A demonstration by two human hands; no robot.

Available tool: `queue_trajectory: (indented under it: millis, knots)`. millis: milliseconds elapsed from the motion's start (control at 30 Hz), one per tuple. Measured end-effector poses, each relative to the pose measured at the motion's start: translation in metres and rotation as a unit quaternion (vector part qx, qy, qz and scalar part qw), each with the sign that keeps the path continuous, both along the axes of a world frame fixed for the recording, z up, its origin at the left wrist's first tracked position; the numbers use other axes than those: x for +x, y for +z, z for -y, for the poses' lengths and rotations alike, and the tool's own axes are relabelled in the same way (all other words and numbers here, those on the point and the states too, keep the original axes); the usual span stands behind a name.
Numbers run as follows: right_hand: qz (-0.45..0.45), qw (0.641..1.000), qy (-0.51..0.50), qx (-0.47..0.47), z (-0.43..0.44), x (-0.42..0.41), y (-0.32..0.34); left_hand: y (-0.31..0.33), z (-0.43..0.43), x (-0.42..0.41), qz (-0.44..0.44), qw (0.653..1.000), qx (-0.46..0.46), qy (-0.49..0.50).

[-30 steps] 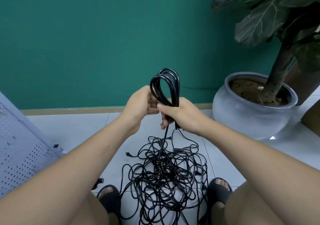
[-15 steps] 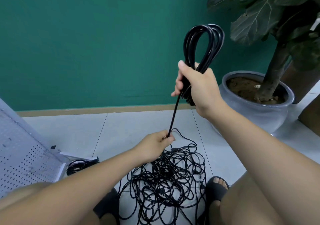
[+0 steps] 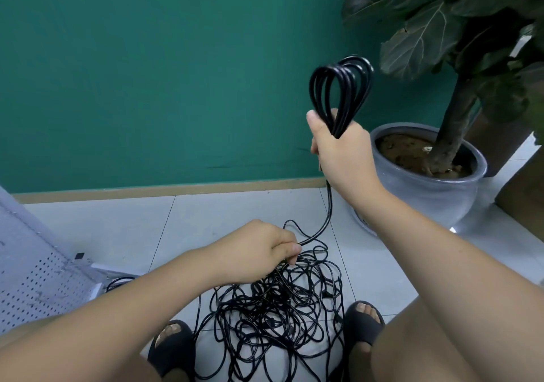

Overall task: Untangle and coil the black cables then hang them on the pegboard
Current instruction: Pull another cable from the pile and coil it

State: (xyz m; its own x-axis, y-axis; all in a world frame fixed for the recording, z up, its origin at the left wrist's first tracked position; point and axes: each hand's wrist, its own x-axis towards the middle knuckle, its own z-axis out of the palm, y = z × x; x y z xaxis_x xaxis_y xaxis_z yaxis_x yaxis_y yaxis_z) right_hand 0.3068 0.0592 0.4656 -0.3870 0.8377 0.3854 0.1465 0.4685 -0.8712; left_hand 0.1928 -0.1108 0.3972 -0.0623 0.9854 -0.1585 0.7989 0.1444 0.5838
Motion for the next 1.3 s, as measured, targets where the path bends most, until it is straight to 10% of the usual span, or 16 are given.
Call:
queue_trajectory:
  millis: [433, 833, 1033, 1300]
  knots:
    - [0.174, 0.963, 0.205, -0.029, 0.028, -0.01, -0.019, 0.071, 0.024, -0.027, 0.104, 0.957, 0.253, 0.093]
    - [0.174, 0.822, 0.452, -0.299, 0.06, -0.007, -0.031, 0.083, 0.024, -0.061, -0.098, 0.906, 0.382, 0.157]
    - [0.241, 0.844, 0.441, -0.186, 0.069, -0.002, -0.034, 0.075, 0.016, -0.065, -0.089, 0.909, 0.369, 0.174]
    - [0.17, 0.892, 0.398, -0.131, 0.073, -0.008, -0.026, 0.058, -0.001, -0.045, 0.158, 0.902, 0.318, 0.247]
